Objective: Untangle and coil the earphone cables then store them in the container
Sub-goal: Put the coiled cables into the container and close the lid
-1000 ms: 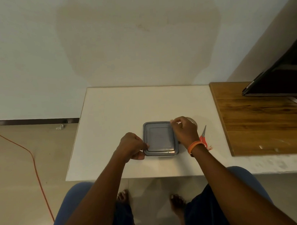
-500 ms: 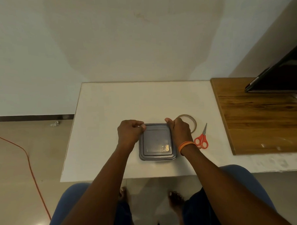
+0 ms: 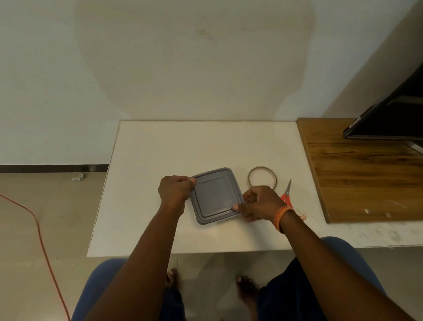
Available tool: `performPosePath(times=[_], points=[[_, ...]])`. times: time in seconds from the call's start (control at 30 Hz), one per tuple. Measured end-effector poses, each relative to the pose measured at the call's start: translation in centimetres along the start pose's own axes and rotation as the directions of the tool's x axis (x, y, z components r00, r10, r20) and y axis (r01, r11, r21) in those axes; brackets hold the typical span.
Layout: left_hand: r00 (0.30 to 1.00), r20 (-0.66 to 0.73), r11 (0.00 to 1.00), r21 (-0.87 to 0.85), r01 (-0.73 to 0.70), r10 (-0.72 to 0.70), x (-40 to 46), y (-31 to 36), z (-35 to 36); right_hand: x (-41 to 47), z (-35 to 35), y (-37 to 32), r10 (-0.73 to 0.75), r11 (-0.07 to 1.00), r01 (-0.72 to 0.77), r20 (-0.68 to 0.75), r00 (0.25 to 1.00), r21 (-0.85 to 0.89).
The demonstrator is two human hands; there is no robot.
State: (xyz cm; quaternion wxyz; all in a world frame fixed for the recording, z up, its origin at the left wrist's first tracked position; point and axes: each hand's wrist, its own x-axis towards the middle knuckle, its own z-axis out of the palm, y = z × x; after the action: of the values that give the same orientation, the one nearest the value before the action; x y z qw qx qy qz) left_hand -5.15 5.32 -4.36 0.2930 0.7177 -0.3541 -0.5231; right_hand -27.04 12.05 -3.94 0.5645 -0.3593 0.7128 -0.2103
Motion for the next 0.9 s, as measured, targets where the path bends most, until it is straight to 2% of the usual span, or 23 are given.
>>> performPosePath(times=[0.07,0.3,0.4,0.47,0.53,0.63,0.7,0.77,0.8,0.9], points=[[1.000,-0.027,1.000,-0.004,-0.013,0.013,-0.1,0.0,0.0,-0.3,-0.3,0.2,0.065,0.991,-0.071,0.063,0.996,0.109],[0.995,-0.072,0.997,0.038,-0.061,0.063,-0.3,-0.7,0.3,-0.4,0.1,0.6,0.092,0.941,-0.100,0.043,0.995,0.323],[0.998,-0.030,0.996,0.070,0.050,-0.048,-0.8,-0.6,0.3,-0.2,0.3,0.6,0.084,0.922,-0.080,0.006,0.996,0.379],[0.978,0.053,0.980,0.014,0.201,-0.201,-1.4,-0.1,0.5,0.3,0.1,0.3,0.079,0.909,-0.046,-0.065,0.995,0.414],[0.959,0.147,0.969,-0.013,0.249,-0.244,-1.8,0.5,0.8,1.0,-0.2,-0.6,0.077,0.910,-0.004,-0.160,0.984,0.416],[0.983,0.139,0.989,-0.068,0.134,-0.123,-1.8,0.9,2.5,2.2,-0.9,-2.2,0.019,0.948,0.101,-0.373,0.928,0.300],[0.995,0.074,0.996,-0.066,0.067,-0.062,-1.4,2.0,4.2,3.3,-1.6,-2.8,-0.108,0.987,0.154,-0.503,0.858,0.052],[0.999,0.037,0.994,-0.096,0.041,-0.038,-0.7,3.5,5.8,4.4,-2.3,-3.1,-0.248,0.966,0.166,-0.546,0.800,-0.196],[0.999,0.025,0.995,-0.098,0.027,-0.025,-0.2,4.4,6.6,4.8,-2.8,-3.2,-0.284,0.953,0.170,-0.552,0.784,-0.249],[0.999,-0.010,0.999,-0.017,-0.032,0.032,1.6,6.4,8.3,6.0,-4.1,-3.9,-0.314,0.945,0.197,-0.562,0.765,-0.260]])
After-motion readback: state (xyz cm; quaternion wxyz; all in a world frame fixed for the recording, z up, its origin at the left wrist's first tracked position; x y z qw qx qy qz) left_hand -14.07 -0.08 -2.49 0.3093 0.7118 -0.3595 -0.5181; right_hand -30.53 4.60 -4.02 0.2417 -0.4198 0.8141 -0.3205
